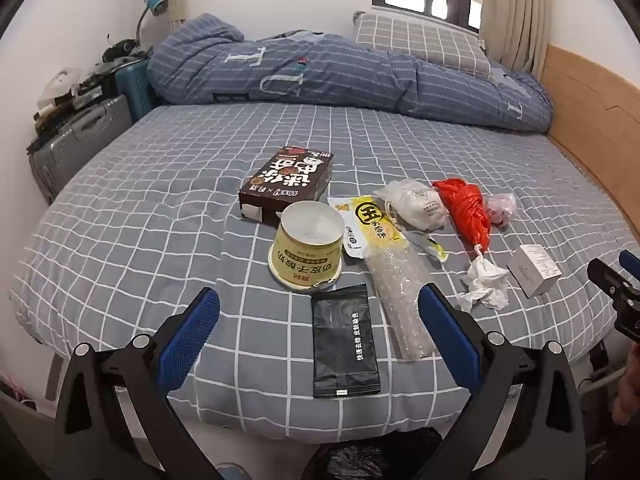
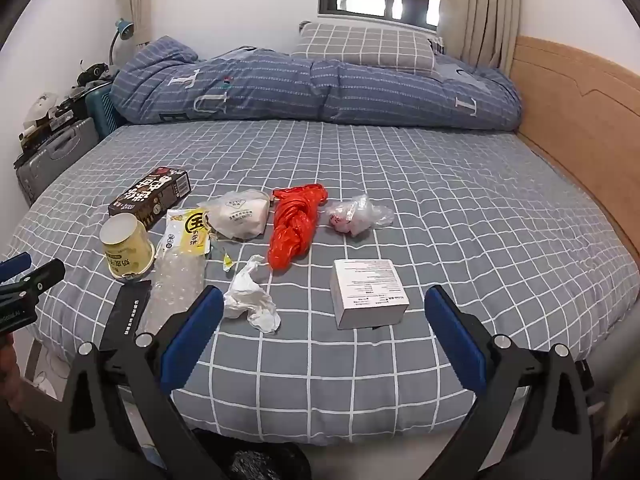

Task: Collect trash

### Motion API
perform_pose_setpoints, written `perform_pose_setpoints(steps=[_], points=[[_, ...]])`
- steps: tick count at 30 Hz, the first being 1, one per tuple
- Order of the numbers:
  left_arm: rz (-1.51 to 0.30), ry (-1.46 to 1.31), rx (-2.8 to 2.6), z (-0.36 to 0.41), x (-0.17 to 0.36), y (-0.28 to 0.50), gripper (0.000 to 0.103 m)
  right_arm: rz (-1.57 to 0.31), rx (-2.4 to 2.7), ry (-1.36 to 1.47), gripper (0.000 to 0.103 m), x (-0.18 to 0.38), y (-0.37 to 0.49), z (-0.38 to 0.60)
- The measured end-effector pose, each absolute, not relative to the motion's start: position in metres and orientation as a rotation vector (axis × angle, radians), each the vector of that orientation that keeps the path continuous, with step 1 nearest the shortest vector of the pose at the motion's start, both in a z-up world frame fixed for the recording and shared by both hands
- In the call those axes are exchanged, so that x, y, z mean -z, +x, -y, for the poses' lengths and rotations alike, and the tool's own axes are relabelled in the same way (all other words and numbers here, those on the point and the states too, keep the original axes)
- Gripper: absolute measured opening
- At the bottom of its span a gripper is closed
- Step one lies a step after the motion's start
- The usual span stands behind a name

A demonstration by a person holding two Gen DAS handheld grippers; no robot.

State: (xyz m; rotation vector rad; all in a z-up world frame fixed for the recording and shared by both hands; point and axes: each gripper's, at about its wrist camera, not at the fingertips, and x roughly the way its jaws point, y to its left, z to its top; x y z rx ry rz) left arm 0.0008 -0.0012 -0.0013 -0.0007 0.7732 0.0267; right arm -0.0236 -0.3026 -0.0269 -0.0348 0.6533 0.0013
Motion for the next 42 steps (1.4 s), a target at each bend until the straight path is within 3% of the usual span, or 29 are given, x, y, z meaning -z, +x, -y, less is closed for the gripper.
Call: perform_pose_setpoints(steps=[42], points=[[-0.782, -0.033, 0.012, 0.0043, 0.0071, 0.0077, 0.097, -0.649, 0.000, -0.006, 0.097, 0.0324, -0.0216, 0.3044]])
